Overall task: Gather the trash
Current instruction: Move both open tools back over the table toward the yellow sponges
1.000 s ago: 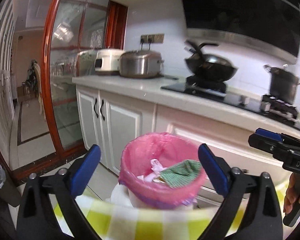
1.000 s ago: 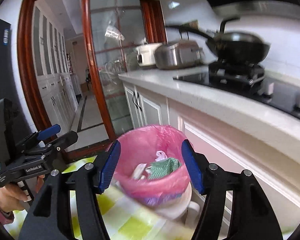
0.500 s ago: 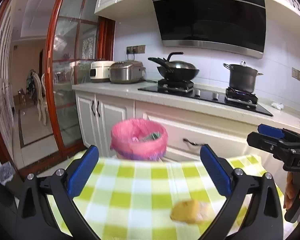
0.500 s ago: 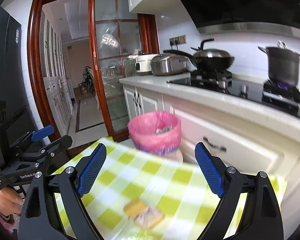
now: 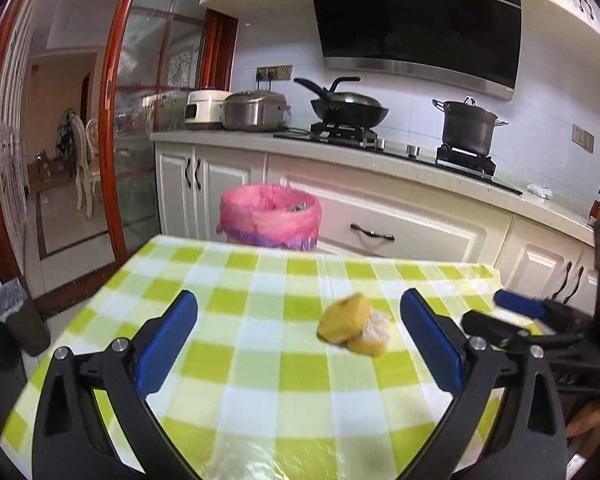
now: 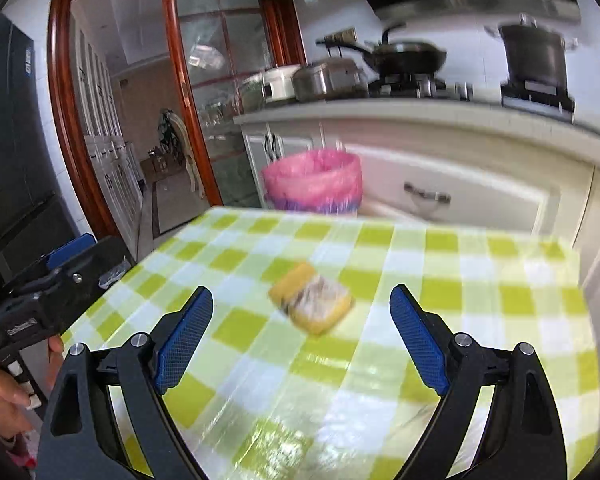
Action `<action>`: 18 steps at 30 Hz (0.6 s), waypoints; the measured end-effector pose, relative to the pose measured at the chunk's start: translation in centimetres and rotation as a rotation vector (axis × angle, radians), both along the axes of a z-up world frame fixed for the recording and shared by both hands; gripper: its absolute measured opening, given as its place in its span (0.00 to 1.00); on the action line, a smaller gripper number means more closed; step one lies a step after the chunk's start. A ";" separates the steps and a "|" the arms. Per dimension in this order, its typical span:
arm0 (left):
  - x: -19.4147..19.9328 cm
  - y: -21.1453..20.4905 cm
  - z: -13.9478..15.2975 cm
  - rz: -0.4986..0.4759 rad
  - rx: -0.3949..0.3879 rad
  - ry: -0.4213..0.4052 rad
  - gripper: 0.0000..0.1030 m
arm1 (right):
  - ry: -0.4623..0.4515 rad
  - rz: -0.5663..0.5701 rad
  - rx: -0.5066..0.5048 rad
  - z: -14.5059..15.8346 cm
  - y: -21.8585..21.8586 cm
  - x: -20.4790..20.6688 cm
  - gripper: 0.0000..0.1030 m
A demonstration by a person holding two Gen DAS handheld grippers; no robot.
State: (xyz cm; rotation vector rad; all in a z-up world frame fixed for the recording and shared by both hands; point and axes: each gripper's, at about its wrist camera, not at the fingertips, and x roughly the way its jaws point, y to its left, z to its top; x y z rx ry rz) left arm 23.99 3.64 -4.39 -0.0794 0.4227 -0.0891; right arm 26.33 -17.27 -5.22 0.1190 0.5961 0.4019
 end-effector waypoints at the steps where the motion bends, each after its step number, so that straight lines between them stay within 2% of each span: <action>1: -0.1 -0.1 -0.4 0.005 0.004 0.005 0.95 | 0.015 -0.003 0.002 -0.8 0.2 0.0 0.83; 10: -0.1 -0.1 -3.3 0.023 0.034 0.053 0.95 | 0.124 0.000 -0.063 -5.9 1.1 3.2 0.83; 18: 0.6 0.6 -3.2 0.048 0.050 0.042 0.95 | 0.189 -0.013 -0.096 -8.2 2.8 7.6 0.83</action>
